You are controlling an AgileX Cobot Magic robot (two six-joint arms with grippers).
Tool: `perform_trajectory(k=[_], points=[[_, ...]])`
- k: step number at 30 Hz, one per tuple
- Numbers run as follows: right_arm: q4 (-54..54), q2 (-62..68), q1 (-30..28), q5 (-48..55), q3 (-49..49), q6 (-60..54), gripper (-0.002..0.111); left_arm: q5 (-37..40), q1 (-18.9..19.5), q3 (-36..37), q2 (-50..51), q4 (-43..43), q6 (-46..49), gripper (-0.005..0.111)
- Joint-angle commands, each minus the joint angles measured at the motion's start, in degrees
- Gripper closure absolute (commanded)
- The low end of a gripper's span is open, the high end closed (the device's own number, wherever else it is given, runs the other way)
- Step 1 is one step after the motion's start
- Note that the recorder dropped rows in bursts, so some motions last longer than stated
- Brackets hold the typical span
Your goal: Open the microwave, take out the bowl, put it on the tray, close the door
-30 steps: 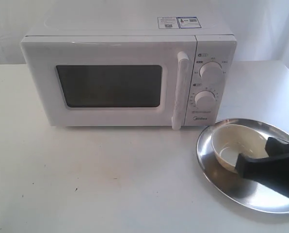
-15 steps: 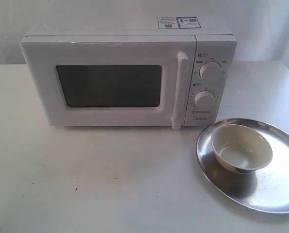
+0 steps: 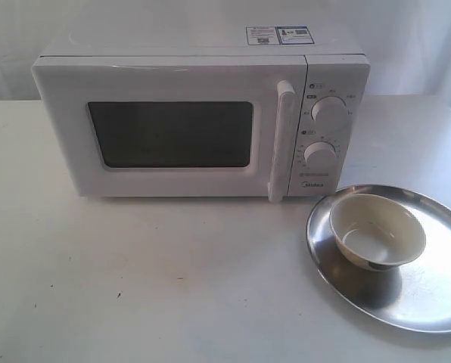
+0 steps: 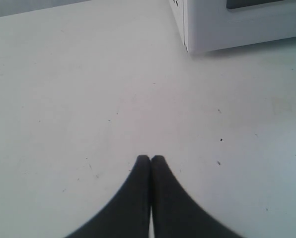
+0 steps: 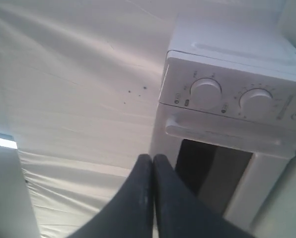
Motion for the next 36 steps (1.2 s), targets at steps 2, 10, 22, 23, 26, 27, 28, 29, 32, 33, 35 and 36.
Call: perform_trajectory(k=[2, 10, 22, 23, 26, 27, 28, 29, 32, 33, 35, 36], points=[[10.9, -0.3, -0.4, -1.8, 0.3, -0.1, 0.108, 0.1, -0.2, -0.1, -0.1, -0.4, -0.2, 0.107], [26.9, -0.3, -0.4, 12.0, 0.3, -24.0, 0.108, 0.1, -0.2, -0.1, -0.1, -0.4, -0.2, 0.107], [37.3, -0.3, -0.5, 23.6, 0.3, -119.7, 0.108, 0.1, -0.2, -0.1, -0.1, -0.4, -0.2, 0.107], [37.3, -0.3, -0.5, 23.6, 0.3, -123.5, 0.108, 0.1, -0.2, -0.1, -0.1, -0.4, -0.2, 0.107], [37.3, -0.3, -0.5, 23.7, 0.3, -127.1, 0.108, 0.1, -0.2, -0.1, -0.1, -0.4, -0.2, 0.107], [37.3, -0.3, -0.5, 23.7, 0.3, -127.9, 0.108, 0.1, -0.2, -0.1, -0.1, -0.4, -0.2, 0.107], [37.3, -0.3, -0.5, 23.7, 0.3, -128.4, 0.108, 0.1, -0.2, -0.1, -0.1, -0.4, -0.2, 0.107], [37.3, -0.3, -0.5, 23.7, 0.3, -128.6, 0.108, 0.1, -0.2, -0.1, -0.1, -0.4, -0.2, 0.107], [37.3, -0.3, -0.5, 23.9, 0.3, -130.0, 0.108, 0.1, -0.2, -0.1, -0.1, -0.4, -0.2, 0.107], [37.3, -0.3, -0.5, 24.2, 0.3, -130.0, 0.108, 0.1, -0.2, -0.1, -0.1, -0.4, -0.2, 0.107], [37.3, -0.3, -1.5, 24.3, 0.3, -129.7, 0.108, 0.1, -0.2, -0.1, -0.1, -0.4, -0.2, 0.107], [37.3, -0.3, -2.1, 24.3, 0.3, -128.9, 0.108, 0.1, -0.2, -0.1, -0.1, -0.4, -0.2, 0.107]])
